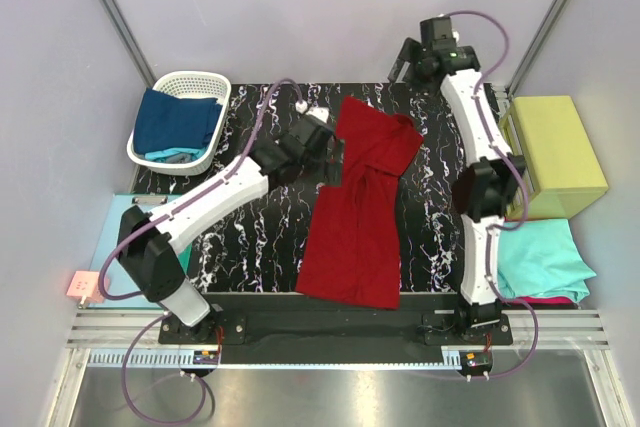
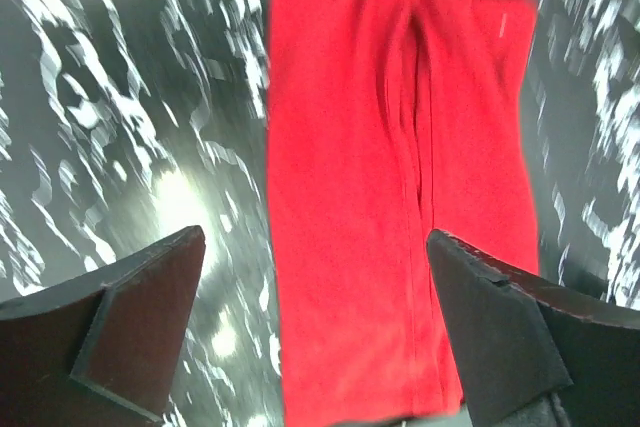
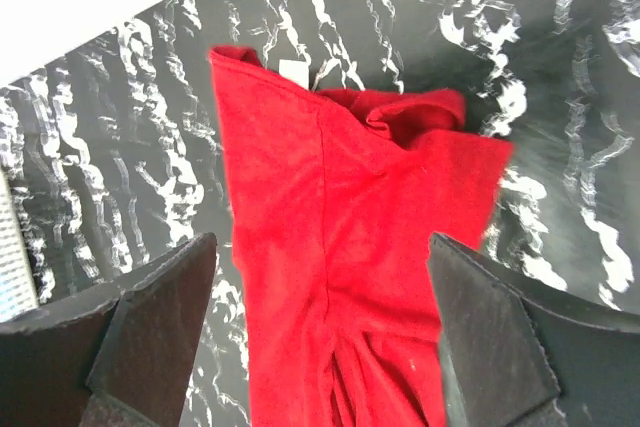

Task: Fold and stack the t-shirts
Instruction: Rotate the tshirt 90 degrees

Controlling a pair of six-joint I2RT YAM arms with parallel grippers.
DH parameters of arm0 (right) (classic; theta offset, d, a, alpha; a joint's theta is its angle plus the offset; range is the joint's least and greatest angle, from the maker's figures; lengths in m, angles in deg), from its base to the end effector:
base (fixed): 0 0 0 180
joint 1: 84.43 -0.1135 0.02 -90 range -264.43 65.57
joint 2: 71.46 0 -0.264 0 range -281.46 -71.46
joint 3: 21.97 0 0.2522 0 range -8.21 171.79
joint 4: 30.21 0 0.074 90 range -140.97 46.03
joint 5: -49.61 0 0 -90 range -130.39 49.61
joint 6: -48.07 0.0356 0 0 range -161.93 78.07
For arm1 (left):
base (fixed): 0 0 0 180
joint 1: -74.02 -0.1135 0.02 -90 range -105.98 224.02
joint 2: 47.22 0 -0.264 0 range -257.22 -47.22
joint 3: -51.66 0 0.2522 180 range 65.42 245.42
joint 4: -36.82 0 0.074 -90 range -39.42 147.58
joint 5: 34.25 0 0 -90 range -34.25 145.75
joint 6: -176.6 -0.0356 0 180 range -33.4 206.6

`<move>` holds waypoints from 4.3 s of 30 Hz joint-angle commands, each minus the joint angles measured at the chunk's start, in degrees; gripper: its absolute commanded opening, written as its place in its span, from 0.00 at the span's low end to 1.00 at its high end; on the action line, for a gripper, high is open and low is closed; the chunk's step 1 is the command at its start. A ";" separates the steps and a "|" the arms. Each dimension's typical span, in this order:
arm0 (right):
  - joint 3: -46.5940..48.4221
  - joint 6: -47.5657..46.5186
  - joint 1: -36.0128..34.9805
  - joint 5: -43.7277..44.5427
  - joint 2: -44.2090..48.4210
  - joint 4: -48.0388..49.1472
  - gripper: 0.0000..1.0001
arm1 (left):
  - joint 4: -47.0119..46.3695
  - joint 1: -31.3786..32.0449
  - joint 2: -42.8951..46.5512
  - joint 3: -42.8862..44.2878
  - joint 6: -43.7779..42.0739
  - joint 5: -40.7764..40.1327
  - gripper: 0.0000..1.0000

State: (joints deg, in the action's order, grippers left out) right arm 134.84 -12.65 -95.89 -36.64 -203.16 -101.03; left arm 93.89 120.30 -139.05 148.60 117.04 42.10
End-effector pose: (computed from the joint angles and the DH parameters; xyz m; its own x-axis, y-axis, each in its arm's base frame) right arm 0.4910 0.0972 0.3392 -0.6870 0.3587 -0.6320 0.2092 0.9305 0.3007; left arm 0.2456 -0.2447 0.3143 -0.7742 0.0972 -0.6254 0.2431 0.9580 -0.1520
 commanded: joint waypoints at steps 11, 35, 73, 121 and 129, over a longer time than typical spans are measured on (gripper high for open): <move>-53.28 -0.98 -7.87 8.92 41.07 17.07 0.65 | -2.44 -9.97 -32.34 28.60 -11.71 8.28 0.54; -76.60 3.33 -13.41 6.27 56.90 13.73 0.58 | -2.62 -14.03 -52.74 50.77 -15.14 19.54 0.57; -77.74 -0.01 -13.32 6.45 50.23 19.00 0.79 | -7.63 -19.22 -32.02 22.74 -9.70 10.57 0.88; -7.08 0.52 -4.53 -3.23 -17.89 14.26 0.20 | -10.62 -8.40 0.78 -15.94 -4.24 13.30 0.85; -4.88 3.24 -1.64 0.21 -20.26 11.44 0.00 | -9.91 -8.05 0.34 -16.82 -4.51 13.30 0.85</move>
State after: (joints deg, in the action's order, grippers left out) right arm 127.58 -10.25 -99.98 -40.51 -220.89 -86.69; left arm 84.36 111.93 -139.09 132.29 112.58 54.26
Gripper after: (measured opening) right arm 0.015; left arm 0.853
